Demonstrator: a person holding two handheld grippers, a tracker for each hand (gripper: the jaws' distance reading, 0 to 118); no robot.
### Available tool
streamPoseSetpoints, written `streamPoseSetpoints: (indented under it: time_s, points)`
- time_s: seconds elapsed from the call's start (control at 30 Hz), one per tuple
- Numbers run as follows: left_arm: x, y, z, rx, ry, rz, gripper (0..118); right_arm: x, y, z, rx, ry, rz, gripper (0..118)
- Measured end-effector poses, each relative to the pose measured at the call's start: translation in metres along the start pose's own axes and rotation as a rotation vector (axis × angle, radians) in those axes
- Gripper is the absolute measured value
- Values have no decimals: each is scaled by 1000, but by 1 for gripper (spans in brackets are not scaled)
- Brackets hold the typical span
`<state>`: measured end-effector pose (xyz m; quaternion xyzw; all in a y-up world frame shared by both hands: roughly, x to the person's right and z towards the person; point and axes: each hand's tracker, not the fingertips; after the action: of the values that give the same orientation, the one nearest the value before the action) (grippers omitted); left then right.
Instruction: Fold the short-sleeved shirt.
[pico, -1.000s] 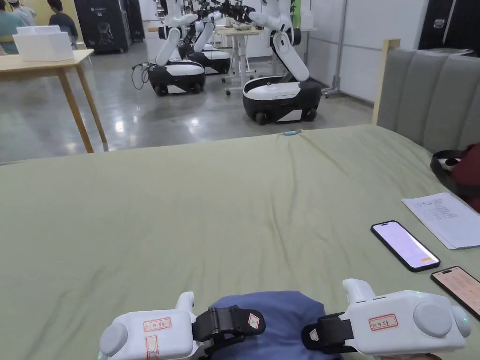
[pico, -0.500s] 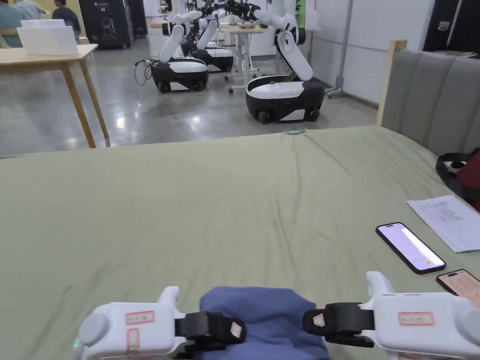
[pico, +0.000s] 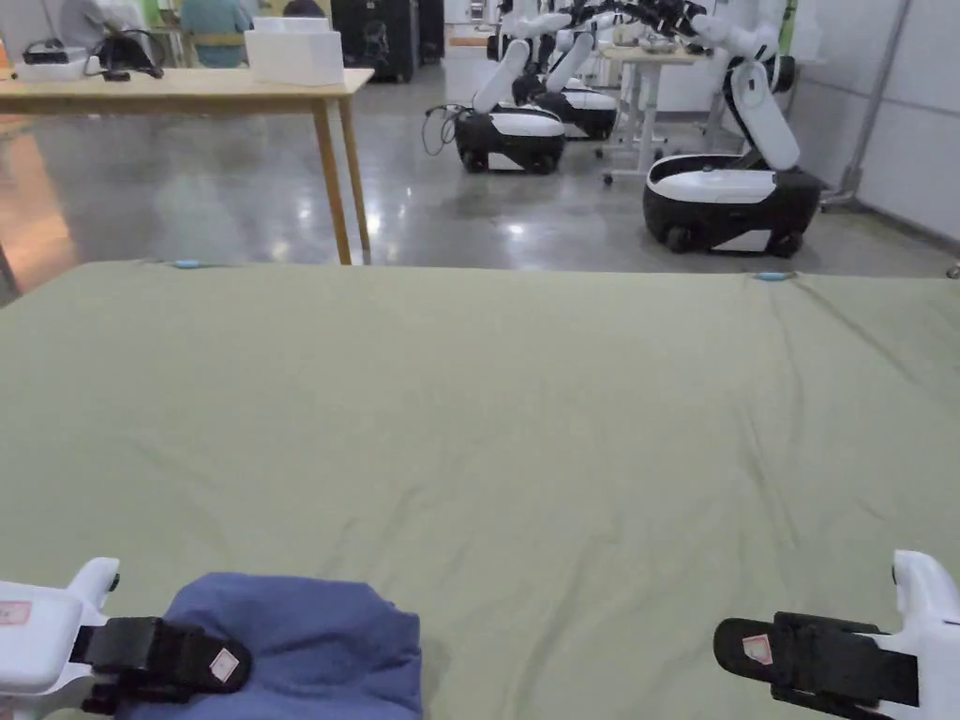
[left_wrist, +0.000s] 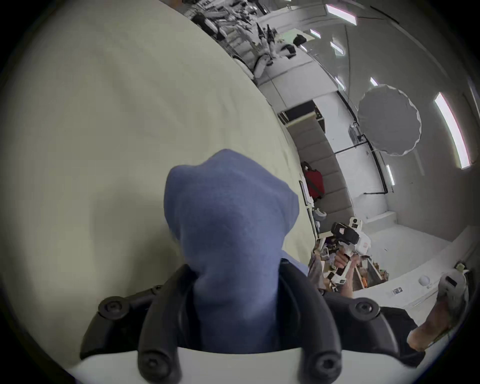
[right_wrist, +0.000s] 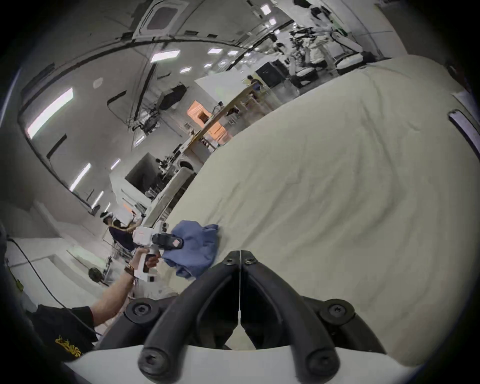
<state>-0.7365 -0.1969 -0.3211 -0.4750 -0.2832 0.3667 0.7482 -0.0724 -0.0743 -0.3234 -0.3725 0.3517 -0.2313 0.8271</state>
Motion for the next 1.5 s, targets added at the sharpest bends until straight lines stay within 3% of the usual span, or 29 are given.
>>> streamPoseSetpoints:
  time_s: [0.2,0.43,0.5,0.57,0.67,0.77,0.83,0.87,0.9,0.93,0.97,1.03,1.07,1.17,1.23,1.37,1.5]
  points:
    - [-68,1,102,109,64,46,34,-21,-2,-40,-61,21,20,1]
    - [-72,14,109,94,82,27,36,-29,-2,-50,-79,-3,24,1]
    - [-63,12,114,102,112,34,86,-32,-3,-47,-78,-1,27,1]
    - [-52,13,128,155,94,1,118,-32,-4,-41,-73,-8,33,1]
    - [-38,6,173,275,229,-3,118,-31,-5,-28,-60,-1,23,1]
    - [0,-16,203,369,273,27,118,-33,-10,-11,-14,10,14,1]
    - [42,-31,212,448,318,-32,111,-33,-12,4,22,10,28,1]
    - [69,-38,212,512,374,-105,95,-34,-12,12,52,-3,44,1]
    - [101,-48,208,545,442,-178,69,-35,-13,21,76,-30,67,1]
    - [133,-60,201,569,546,-302,69,-37,-14,29,98,-68,90,1]
    - [165,-72,188,623,658,-396,58,-39,-15,37,133,-122,116,1]
    - [208,-93,153,685,861,-500,1,-44,-17,50,186,-214,160,1]
    - [227,-106,129,703,896,-522,0,-47,-19,58,213,-250,203,1]
    - [256,-122,56,720,790,-644,0,-57,-26,78,276,-380,312,1]
    - [283,-130,17,755,777,-655,0,-61,-29,95,317,-435,325,1]
    - [338,-113,-31,812,650,-751,0,-82,-9,131,461,-512,434,1]
    - [402,-69,-53,878,567,-810,0,-108,54,149,590,-557,545,1]
